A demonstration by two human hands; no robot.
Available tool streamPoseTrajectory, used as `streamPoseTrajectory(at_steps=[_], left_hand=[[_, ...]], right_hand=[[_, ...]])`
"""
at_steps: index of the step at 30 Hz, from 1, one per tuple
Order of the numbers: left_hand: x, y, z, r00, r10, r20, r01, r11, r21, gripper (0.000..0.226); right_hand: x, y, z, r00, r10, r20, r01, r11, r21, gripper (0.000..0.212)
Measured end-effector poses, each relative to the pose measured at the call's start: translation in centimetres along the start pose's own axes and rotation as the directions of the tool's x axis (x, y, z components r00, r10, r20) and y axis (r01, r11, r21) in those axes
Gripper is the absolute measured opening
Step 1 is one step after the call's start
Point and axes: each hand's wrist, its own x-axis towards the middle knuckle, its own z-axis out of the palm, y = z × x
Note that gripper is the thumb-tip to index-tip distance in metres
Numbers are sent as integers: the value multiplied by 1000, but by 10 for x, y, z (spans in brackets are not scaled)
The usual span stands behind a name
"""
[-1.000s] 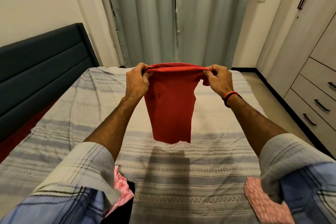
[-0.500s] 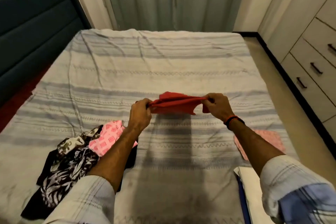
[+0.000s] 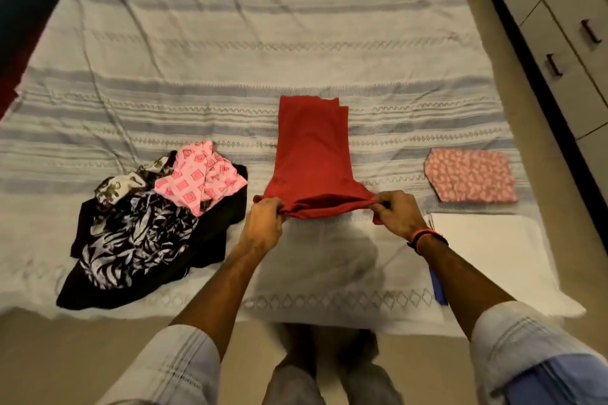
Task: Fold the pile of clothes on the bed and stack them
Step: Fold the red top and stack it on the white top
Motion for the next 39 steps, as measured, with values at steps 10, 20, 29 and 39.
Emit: streamPoseTrajectory(at_steps=[10, 20, 29, 39], left_hand=[[-42, -35, 72, 995, -83, 47, 80, 995, 65, 21], [-76, -92, 138, 994, -84, 65, 73, 986, 149, 19], [-79, -120, 164, 931, -135, 338, 39, 960, 277, 30], [-59, -94, 162, 919, -171, 354, 65, 954, 292, 25]], right_hand=[[-37, 44, 50, 999, 17, 44, -14, 997, -75, 21], [-74, 95, 131, 992, 22, 121, -7, 992, -125, 21], [-81, 116, 169, 945, 182, 272, -119, 965, -233, 23], [-65, 108, 156, 951, 285, 120, -276, 958, -82, 20]])
